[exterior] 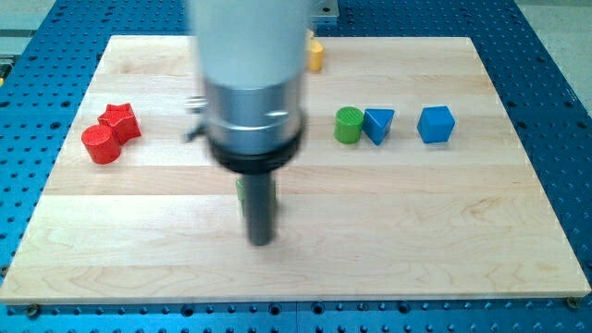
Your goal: Move the green star to the bottom left of the green circle
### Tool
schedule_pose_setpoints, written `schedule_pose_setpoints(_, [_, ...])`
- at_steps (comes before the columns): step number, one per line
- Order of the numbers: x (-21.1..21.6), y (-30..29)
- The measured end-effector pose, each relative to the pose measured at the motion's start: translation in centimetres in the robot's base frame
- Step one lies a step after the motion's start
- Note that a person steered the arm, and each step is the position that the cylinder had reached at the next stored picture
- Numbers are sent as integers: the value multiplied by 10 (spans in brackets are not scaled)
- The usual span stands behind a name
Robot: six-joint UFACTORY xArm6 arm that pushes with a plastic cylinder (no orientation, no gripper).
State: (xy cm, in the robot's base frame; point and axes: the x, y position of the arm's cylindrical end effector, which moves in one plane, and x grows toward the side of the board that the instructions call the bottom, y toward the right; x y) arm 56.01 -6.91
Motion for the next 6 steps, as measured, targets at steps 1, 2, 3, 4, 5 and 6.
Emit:
schedule_pose_setpoints(1, [-35, -9])
schedule_pose_setpoints(2, [-73, 30])
schedule_pose_setpoints(3, [-54, 41])
schedule_pose_setpoints(4, [-73, 45])
schedule_pose_setpoints(5, [-92, 45])
schedule_pose_setpoints(6, [-57, 44])
